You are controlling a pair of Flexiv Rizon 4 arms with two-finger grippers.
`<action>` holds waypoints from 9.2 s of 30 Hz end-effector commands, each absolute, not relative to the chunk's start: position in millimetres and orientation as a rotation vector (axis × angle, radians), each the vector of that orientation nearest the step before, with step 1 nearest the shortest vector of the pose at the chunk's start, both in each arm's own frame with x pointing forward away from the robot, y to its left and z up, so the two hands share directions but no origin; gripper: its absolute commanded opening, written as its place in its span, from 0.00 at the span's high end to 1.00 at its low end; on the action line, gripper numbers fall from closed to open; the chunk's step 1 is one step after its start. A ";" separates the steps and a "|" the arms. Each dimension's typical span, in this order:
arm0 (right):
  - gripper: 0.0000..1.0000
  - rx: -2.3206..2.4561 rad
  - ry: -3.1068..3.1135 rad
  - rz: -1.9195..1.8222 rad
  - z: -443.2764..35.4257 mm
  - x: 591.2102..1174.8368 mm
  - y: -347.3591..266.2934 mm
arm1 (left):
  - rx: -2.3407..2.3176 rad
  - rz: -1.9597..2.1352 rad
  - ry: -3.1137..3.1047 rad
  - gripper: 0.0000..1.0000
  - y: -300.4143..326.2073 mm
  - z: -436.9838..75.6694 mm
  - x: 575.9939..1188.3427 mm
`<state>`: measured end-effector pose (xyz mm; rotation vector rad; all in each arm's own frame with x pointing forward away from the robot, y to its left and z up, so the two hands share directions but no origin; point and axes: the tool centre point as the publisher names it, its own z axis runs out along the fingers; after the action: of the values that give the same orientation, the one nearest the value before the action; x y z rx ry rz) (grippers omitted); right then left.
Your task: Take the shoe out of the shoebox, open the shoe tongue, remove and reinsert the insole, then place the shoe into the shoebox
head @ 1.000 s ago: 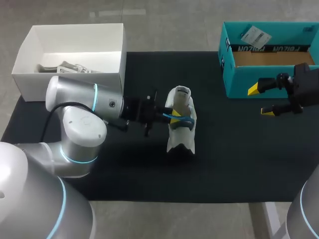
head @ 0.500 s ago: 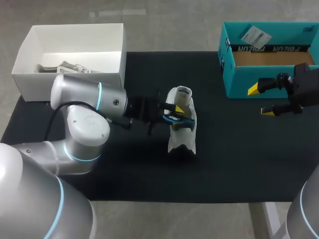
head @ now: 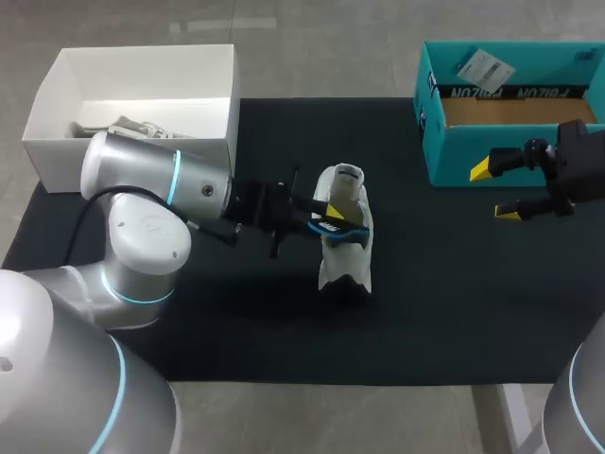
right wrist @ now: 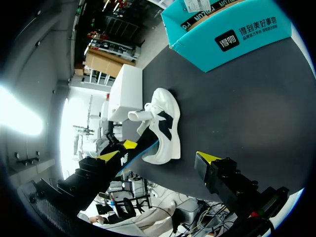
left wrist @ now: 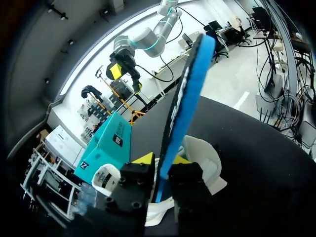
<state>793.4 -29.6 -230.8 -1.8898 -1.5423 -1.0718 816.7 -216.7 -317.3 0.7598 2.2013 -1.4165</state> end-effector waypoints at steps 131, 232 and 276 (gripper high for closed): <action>0.00 -1.894 -1.542 -1.069 -230.7 793.2 -28.5 | 0.569 -1.359 2.335 1.00 -241.1 -361.3 830.5; 0.00 -1.894 -1.542 -1.069 -230.7 793.2 -28.5 | 0.724 -0.978 2.611 0.56 -220.1 -348.9 829.4; 0.00 -1.894 -1.542 -1.069 -230.7 793.2 -28.5 | 0.393 -0.969 2.495 1.00 -236.1 -363.3 848.8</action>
<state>793.4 -29.6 -230.8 -1.8899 -1.5423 -1.0718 844.4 -225.6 -357.8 0.4046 2.5013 -0.9932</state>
